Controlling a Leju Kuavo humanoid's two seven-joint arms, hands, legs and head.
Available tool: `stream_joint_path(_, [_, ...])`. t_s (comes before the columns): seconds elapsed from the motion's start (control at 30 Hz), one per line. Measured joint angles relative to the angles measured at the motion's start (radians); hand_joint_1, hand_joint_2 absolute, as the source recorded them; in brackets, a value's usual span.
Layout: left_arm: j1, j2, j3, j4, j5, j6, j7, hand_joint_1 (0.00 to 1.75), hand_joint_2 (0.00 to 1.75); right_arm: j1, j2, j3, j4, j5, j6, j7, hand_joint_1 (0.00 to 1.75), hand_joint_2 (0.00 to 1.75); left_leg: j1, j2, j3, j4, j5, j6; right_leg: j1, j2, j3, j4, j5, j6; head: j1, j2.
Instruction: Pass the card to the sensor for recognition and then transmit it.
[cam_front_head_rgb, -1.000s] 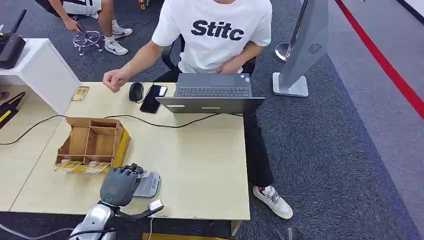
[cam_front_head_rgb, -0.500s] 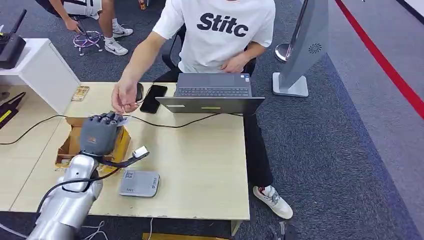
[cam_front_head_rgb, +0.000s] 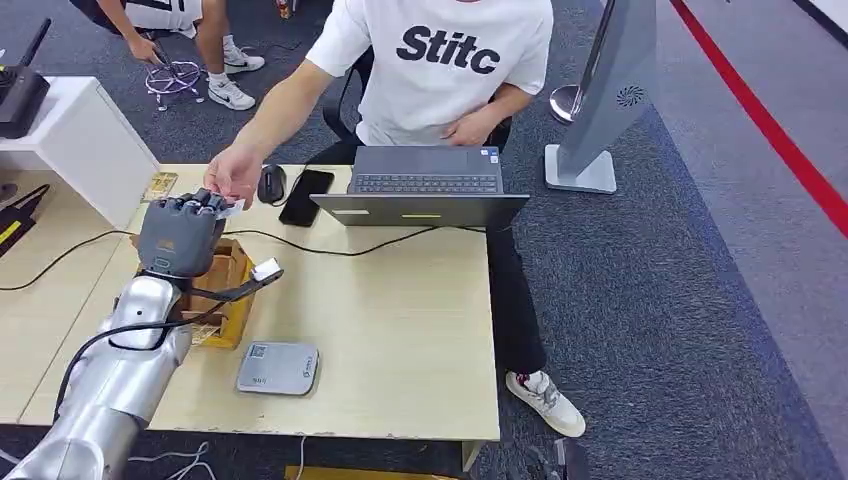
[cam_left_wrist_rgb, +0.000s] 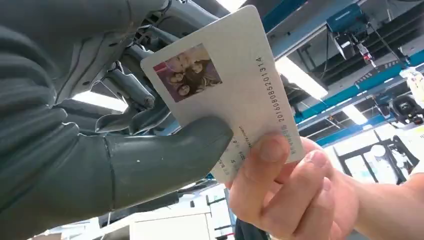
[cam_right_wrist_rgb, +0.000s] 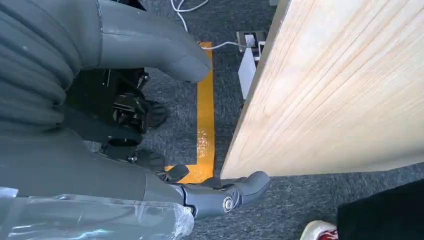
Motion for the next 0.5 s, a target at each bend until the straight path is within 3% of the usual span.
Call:
stream_joint_path(0.03, [0.0,0.0,0.0,0.001,0.0,0.0,0.002,1.75,1.75,0.0,0.0,0.0,0.0,0.0,0.0,0.0,0.0,1.75,0.0,0.0,0.0,0.0,0.0,0.0,0.0,0.0,0.0,0.0,0.0,0.0,0.0,0.0])
stream_joint_path(0.07, [0.0,0.001,0.0,0.001,0.0,0.0,0.004,0.0,1.75,0.0,0.001,0.001,0.0,0.003,-0.001,0.003,0.0,1.75,0.0,0.0,0.0,0.0,0.0,0.0,0.0,0.0,0.0,0.0,0.0,0.0,0.0,0.0])
stream_joint_path(0.3, [0.035,0.008,0.017,-0.027,0.004,0.0,-0.005,0.0,1.75,0.0,0.002,0.005,0.0,-0.002,-0.002,0.005,0.0,1.75,0.0,0.0,0.0,0.0,0.0,0.0,0.0,0.0,0.0,0.0,0.0,0.0,0.0,0.0])
stream_joint_path(0.5, [0.134,0.012,0.067,-0.155,0.026,0.0,-0.043,0.0,1.75,0.005,0.001,0.004,0.0,-0.022,0.0,-0.007,0.0,1.75,0.0,0.001,0.0,0.0,0.0,0.0,0.0,0.001,-0.001,0.0,0.0,0.0,0.0,0.0])
